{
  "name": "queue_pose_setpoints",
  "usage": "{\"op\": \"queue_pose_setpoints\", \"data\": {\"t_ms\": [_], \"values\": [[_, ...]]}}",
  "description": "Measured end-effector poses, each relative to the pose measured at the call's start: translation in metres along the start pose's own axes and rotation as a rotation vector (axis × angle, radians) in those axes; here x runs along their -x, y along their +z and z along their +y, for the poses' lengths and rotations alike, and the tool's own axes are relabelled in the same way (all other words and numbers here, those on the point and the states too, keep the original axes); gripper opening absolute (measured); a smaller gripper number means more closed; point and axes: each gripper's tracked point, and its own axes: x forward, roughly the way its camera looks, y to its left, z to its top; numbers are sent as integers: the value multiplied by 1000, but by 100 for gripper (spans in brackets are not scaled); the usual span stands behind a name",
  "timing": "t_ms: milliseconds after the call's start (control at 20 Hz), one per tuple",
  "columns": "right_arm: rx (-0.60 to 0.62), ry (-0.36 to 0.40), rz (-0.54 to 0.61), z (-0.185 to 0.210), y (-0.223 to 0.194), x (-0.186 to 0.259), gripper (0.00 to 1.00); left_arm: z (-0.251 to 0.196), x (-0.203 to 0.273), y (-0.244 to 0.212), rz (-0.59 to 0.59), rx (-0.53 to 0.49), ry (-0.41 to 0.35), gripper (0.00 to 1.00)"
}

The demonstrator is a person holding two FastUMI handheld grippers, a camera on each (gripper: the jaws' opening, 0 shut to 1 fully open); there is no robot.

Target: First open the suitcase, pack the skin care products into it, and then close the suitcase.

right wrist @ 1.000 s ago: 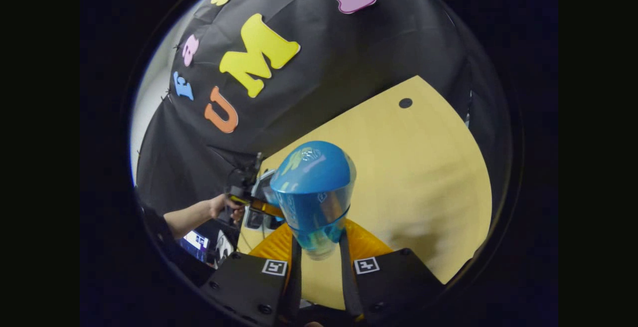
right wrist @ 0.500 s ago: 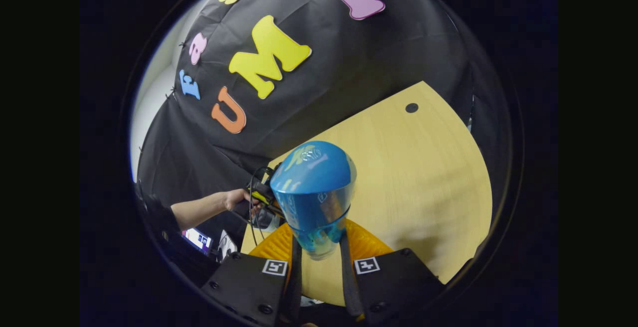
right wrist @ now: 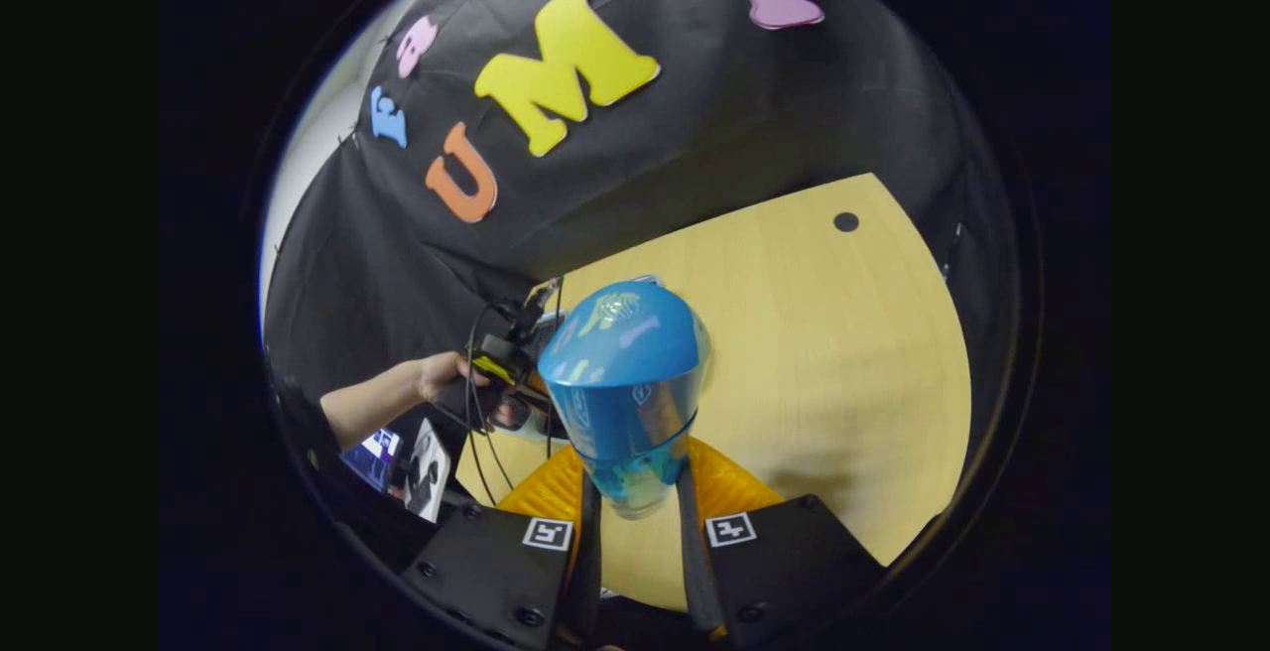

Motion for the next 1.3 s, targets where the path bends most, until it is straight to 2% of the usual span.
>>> {"op": "queue_pose_setpoints", "data": {"t_ms": [50, 150, 250, 350, 450, 500, 700, 850, 950, 1000, 1100, 1300], "values": [[29, 9, 31, 10, 3, -12, 32, -7, 11, -1, -57, 7, -26, 92], [74, 35, 87, 35, 12, -42, 32, -19, 40, -8, -194, 17, -90, 94], [97, 54, 152, 57, 19, -79, 32, -25, 72, -19, -351, 9, -122, 95], [113, 46, 257, 70, 12, -129, 32, -24, 106, -33, -556, -7, -93, 96], [83, 25, 363, 77, 2, -162, 29, -19, 123, -48, -683, 2, -79, 97], [55, 4, 413, 77, -5, -177, 32, -19, 128, -61, -721, 18, -90, 97], [-7, -137, 601, 53, -36, -235, 32, -10, 155, -112, -843, 47, -99, 97], [-42, -229, 675, 36, -58, -262, 32, 5, 162, -133, -877, 30, -72, 97], [-78, -277, 699, 28, -63, -274, 33, 19, 166, -141, -881, 32, -52, 97], [-81, -300, 702, 24, -64, -278, 32, 24, 169, -143, -887, 39, -49, 100], [-81, -344, 694, 14, -63, -287, 32, 31, 176, -146, -895, 59, -49, 97], [-135, -355, 692, 13, -63, -290, 32, 38, 185, -143, -921, 58, -34, 97]]}}
